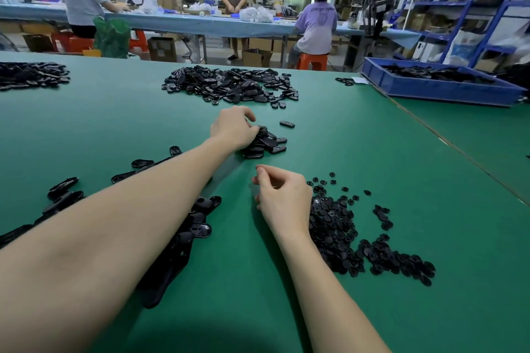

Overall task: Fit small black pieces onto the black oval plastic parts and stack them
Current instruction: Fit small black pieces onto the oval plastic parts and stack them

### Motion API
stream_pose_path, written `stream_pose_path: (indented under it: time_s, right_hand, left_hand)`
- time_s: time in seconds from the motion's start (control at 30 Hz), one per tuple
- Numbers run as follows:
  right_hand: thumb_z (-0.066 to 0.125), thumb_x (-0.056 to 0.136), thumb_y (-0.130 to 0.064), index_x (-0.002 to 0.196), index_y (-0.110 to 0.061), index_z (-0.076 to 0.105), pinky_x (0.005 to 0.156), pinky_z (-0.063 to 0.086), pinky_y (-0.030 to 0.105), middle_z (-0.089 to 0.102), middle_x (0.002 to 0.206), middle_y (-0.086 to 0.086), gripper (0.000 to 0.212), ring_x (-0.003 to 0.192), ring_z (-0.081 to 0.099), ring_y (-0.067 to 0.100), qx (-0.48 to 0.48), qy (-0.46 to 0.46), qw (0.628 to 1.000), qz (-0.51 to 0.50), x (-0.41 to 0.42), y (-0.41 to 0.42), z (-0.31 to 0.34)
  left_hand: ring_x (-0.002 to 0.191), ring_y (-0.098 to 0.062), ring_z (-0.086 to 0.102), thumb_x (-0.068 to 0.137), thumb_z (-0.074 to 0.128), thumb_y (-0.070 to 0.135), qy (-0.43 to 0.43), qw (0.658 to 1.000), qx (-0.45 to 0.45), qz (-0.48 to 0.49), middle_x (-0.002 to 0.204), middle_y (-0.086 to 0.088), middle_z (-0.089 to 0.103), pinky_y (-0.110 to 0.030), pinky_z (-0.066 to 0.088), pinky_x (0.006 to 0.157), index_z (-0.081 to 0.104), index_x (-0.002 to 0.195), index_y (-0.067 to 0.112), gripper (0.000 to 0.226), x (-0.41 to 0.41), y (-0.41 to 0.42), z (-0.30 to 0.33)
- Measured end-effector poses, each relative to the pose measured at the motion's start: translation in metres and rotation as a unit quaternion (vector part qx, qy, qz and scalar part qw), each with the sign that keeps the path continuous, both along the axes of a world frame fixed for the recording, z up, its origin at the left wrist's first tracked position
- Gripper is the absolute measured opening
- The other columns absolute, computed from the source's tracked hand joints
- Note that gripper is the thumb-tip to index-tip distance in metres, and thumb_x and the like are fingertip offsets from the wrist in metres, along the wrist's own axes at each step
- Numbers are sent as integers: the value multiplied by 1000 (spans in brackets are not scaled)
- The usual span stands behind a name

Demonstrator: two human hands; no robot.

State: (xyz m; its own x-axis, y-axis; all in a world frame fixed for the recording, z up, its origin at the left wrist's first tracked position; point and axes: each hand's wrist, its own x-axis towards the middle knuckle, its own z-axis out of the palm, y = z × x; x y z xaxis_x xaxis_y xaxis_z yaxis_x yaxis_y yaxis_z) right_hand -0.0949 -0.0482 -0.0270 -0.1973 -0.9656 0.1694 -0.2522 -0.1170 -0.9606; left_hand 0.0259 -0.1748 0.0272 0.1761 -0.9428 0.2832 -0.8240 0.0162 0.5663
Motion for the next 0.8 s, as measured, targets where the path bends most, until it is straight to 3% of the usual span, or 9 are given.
stream_pose_path:
  time_s: [0.1, 0.23, 0.4, 0.5, 0.63, 0.8]
  right_hand:
    - [70, 93, -33, 95, -26, 82, 81, 61, 40, 79, 85, -11, 15, 76, 75, 19, 1, -2, 1000, -5, -1, 0, 1]
    - [77, 87, -33, 89, -27, 84, 81, 61, 33, 78, 78, -13, 9, 71, 74, 12, 2, 1, 1000, -7, -3, 2, 3]
    - [79, 86, -34, 83, -29, 83, 80, 58, 26, 76, 74, -15, 7, 70, 72, 8, -3, 24, 1000, -5, -4, 4, 4]
    - [71, 91, -40, 91, -29, 83, 84, 56, 27, 78, 82, -14, 16, 84, 72, 6, 4, 54, 999, -2, -2, 5, 5]
    - [56, 99, -41, 105, -34, 78, 81, 53, 30, 78, 93, -11, 24, 93, 70, 15, 11, 185, 983, 16, 3, 9, 9]
    - [52, 99, -36, 117, -38, 73, 84, 53, 33, 77, 105, -11, 28, 100, 68, 22, -2, 319, 946, 61, 10, 15, 15]
  left_hand:
    - [95, -18, 64, 93, 64, 35, 26, 999, -24, 3, 87, 9, 68, -30, 51, 83, 70, 108, 26, 18, 4, 8, -4]
    - [81, -20, 70, 96, 60, 32, 71, 996, -58, 8, 76, 2, 74, -31, 55, 80, 78, 84, 18, 26, 15, 34, -9]
    - [50, -2, 67, 94, 66, 37, 128, 990, -53, -23, 61, 13, 72, -14, 51, 61, 73, 67, 25, 30, 30, 81, -18]
    - [51, -1, 66, 98, 59, 39, 102, 993, -22, -48, 64, 20, 71, -18, 52, 66, 75, 75, 27, 31, 34, 98, -16]
    - [59, 2, 66, 103, 50, 38, 51, 995, 21, -79, 70, 19, 73, -24, 53, 82, 74, 82, 27, 34, 37, 106, -10]
    - [68, -2, 69, 105, 46, 31, 42, 987, 73, -135, 81, 15, 75, -17, 47, 67, 72, 92, 28, 30, 47, 116, -7]
